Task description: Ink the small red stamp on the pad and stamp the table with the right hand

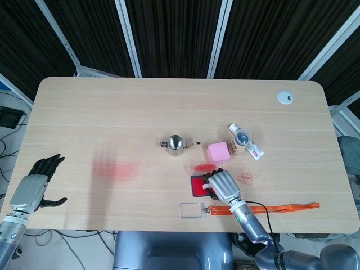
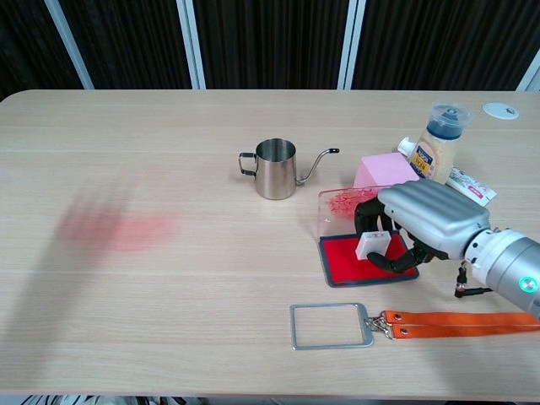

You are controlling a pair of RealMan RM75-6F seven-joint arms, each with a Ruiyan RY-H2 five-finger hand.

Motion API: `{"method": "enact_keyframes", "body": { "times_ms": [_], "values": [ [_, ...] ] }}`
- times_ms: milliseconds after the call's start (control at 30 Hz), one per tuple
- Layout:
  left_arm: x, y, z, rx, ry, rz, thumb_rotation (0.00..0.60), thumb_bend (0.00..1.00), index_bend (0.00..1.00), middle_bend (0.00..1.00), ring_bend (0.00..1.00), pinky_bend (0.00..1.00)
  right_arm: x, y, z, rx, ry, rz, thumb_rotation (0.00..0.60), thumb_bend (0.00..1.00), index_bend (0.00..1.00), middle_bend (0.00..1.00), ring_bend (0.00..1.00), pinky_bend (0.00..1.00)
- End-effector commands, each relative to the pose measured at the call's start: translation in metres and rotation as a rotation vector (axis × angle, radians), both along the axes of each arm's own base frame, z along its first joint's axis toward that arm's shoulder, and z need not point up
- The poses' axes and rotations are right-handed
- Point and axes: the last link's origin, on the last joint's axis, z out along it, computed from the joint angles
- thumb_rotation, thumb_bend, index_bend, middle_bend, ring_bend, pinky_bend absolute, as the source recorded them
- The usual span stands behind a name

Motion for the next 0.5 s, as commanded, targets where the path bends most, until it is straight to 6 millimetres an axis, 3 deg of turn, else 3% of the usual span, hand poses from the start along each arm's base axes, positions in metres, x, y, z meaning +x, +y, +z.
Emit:
{"method": "enact_keyframes", "body": {
  "times_ms": [33,500],
  "values": [
    [0.0,0.0,0.0,0.0,0.0,0.0,0.6,0.01,0.0,0.0,0.0,0.0,0.0041,-0.0018,0.0033,-0.009,-0.005,0.01,0.6,0.7,0.79,0.68,0.51,0.47],
    [0.0002,-0.0003,0.0007,0.002,-0.001,-0.003,0.6,0.01,0.0,0.0,0.0,0.0,0.0025,0.0007,0.0018,-0.01,0.005,-0.012,0.6,0.7,0.79,0.68,0.51,0.47]
  ]
}}
